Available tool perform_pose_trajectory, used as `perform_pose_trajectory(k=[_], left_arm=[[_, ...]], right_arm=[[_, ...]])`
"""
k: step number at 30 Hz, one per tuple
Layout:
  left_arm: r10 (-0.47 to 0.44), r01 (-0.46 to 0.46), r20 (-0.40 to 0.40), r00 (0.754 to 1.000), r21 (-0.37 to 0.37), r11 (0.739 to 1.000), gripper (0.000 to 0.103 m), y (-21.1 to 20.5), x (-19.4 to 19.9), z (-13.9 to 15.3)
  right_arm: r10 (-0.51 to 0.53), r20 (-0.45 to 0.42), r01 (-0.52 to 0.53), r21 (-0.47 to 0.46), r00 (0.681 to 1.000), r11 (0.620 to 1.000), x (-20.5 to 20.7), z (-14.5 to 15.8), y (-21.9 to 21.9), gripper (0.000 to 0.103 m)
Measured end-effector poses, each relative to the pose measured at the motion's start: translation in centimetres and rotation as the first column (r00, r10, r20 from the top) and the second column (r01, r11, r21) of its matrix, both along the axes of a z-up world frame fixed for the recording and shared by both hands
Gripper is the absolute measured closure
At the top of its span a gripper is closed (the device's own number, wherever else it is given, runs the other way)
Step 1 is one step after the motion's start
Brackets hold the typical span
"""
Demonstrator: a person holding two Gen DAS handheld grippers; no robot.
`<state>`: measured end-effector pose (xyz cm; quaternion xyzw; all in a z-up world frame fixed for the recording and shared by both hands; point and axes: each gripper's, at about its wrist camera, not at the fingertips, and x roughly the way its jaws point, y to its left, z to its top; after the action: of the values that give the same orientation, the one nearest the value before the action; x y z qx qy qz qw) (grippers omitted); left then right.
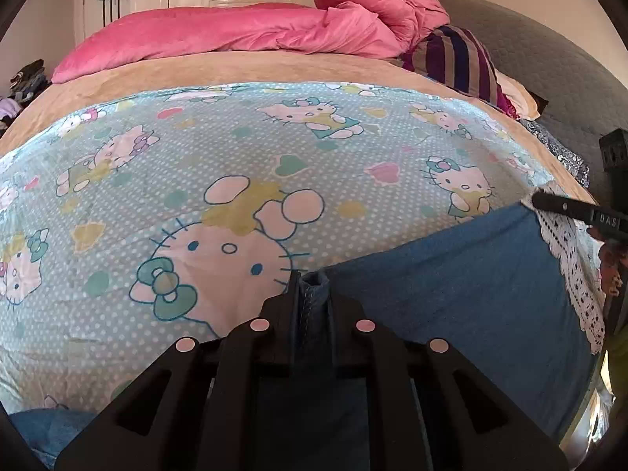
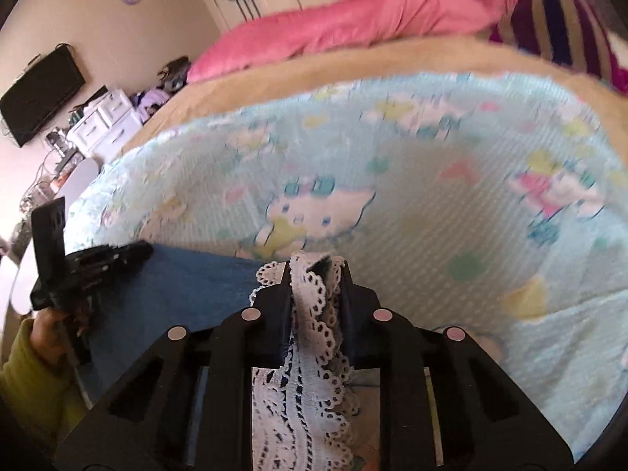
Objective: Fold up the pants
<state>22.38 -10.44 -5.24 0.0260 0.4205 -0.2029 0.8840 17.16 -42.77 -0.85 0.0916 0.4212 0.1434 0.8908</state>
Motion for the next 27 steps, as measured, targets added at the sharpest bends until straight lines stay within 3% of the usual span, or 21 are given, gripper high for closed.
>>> perform_pose_trajectory(k=[4,8,10,12,16,19,27], left_arm=[[0.013,-0.013,-0.006,1.0,0.008,1.0,0.085,0.1,0.2,-0.4],[0.037,-0.037,-0.02,0.999,-0.011,0.999,0.076,0.6,0.5,-0.6],[0.049,-0.049,-0.021,0.999,-0.018,0.999,0.071,0.9,0.5,-0.5],[0.07,-0.07,-0.023,0.997,-0.014,0.997,0.058,1.3,0.4,-0.4],[0.148,-0.149,-0.023,0.989,-0.069,0.986,0.052,4.4,-0.8,1.1],[0.198,-0.197,0.034,0.98,-0.042,0.98,0.041,6.8,-2.4,3.0],[0.328,-0.328,0.072,0.942,-0.02,0.945,0.04,13.5,-7.5,5.1]], right_arm=[[0.004,-0.038,-0.009,-0.118,0.999,0.993,1.4,-2.0,0.6,0.089],[0.004,-0.049,-0.012,-0.172,0.999,0.985,1.4,-2.9,0.8,0.087],[-0.016,-0.044,0.007,-0.195,0.999,0.981,1.1,-2.6,0.7,0.079],[-0.037,-0.027,0.031,-0.205,0.999,0.978,0.5,-1.7,0.3,0.065],[-0.063,0.046,0.072,-0.212,0.997,0.975,-2.0,0.7,-0.4,0.055],[-0.061,0.08,0.075,-0.192,0.995,0.979,-4.6,2.1,-0.6,0.05],[0.027,0.083,-0.01,-0.202,0.996,0.979,-9.3,2.0,2.2,0.048]])
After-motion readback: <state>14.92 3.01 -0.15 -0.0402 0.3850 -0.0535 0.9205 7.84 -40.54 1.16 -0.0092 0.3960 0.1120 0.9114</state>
